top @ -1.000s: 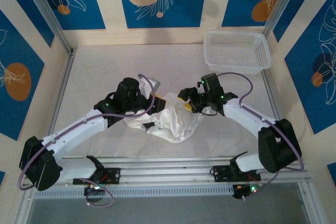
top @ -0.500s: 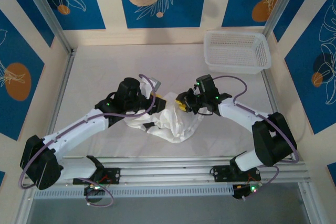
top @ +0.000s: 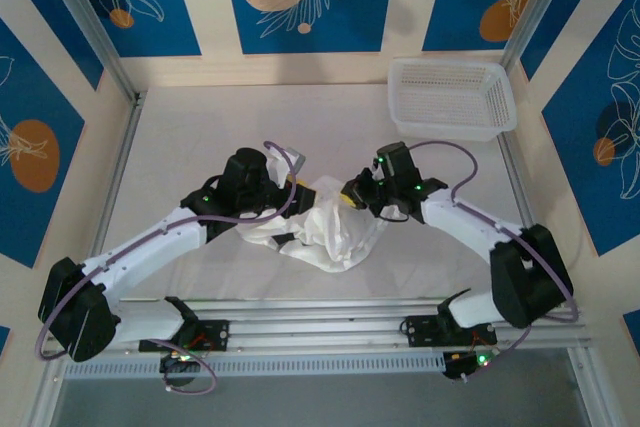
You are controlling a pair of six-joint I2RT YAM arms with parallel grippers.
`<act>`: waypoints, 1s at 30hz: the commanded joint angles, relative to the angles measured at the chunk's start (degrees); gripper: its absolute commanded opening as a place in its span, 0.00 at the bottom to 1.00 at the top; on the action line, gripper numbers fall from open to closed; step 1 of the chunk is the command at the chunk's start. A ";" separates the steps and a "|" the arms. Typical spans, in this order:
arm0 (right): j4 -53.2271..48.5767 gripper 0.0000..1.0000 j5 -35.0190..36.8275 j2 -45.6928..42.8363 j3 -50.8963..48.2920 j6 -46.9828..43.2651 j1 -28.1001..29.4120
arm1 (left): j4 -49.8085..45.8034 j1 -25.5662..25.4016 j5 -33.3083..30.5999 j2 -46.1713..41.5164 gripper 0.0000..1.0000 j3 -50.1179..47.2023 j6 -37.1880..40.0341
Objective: Fold the inside-out t-shirt
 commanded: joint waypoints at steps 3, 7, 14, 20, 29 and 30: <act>-9.56 0.00 9.44 -9.60 15.51 -20.16 1.40 | -2.18 1.17 1.43 0.37 0.47 1.02 -1.49; -13.21 0.00 16.07 -10.88 23.96 -26.74 5.16 | -1.16 1.04 11.46 2.41 0.56 0.42 -1.90; -11.70 0.00 26.06 -13.06 26.59 -31.89 9.11 | -8.90 -4.98 7.76 10.86 0.83 0.42 2.77; -11.86 0.00 28.91 -13.82 25.80 -31.48 9.12 | -10.76 -12.69 -6.53 20.17 0.95 2.30 -0.89; -13.77 0.00 31.22 -15.17 24.31 -27.90 9.49 | -6.10 -13.39 -23.20 28.13 0.60 4.67 -7.21; -14.87 0.00 31.76 -15.26 25.04 -28.17 9.56 | -4.89 -12.65 -22.74 26.58 0.24 3.92 -7.00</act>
